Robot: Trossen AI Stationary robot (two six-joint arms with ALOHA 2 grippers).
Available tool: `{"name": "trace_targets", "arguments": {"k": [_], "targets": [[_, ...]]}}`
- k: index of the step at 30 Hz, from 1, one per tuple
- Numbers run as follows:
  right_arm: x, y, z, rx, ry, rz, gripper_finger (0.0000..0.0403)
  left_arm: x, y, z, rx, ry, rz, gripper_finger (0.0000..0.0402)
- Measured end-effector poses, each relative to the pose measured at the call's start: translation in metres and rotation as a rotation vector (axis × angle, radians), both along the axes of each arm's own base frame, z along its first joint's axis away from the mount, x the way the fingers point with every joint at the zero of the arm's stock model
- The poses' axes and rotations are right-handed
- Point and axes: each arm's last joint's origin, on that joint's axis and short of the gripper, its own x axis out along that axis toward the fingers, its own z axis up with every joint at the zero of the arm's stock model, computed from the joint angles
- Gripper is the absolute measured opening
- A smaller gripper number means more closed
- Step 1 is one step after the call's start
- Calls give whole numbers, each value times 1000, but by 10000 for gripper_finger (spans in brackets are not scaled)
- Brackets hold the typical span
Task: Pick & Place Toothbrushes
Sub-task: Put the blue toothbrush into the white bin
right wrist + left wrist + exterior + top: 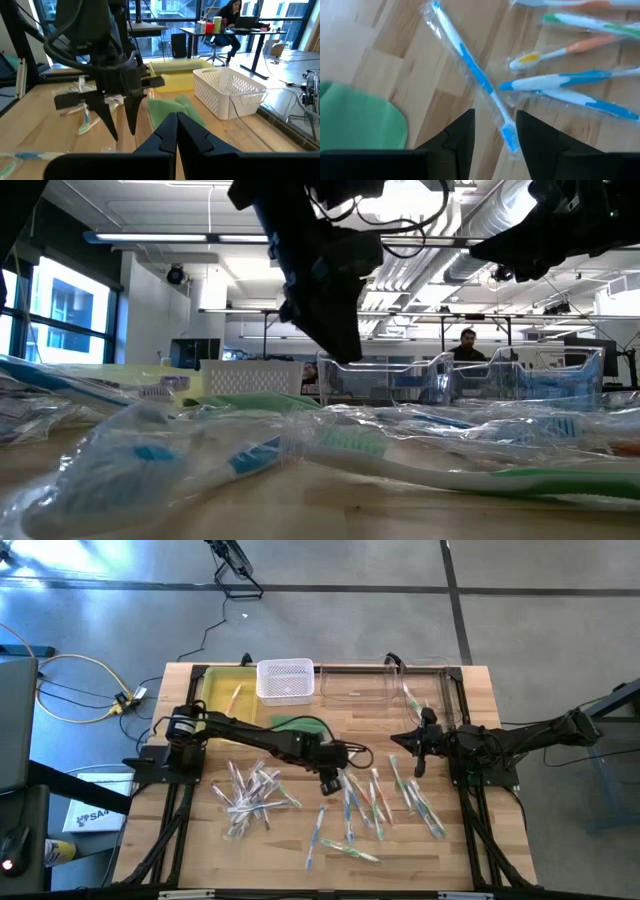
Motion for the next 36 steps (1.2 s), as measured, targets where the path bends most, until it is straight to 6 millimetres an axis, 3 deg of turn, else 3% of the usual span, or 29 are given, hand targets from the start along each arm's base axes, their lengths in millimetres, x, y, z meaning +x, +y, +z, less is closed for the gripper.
{"name": "trace_targets", "arguments": {"k": [12,19,24,36], "targets": [[0,0,-1,-1,12,0,2,-1,3,-11,45,78,-32,143],[0,0,-2,-1,20,0,2,5,5,-33,15,109,24,209],[0,0,-3,-3,29,0,2,9,10,-33,-40,73,88,256],[0,0,-3,-4,29,-1,2,13,8,-42,-70,71,81,269]]}}
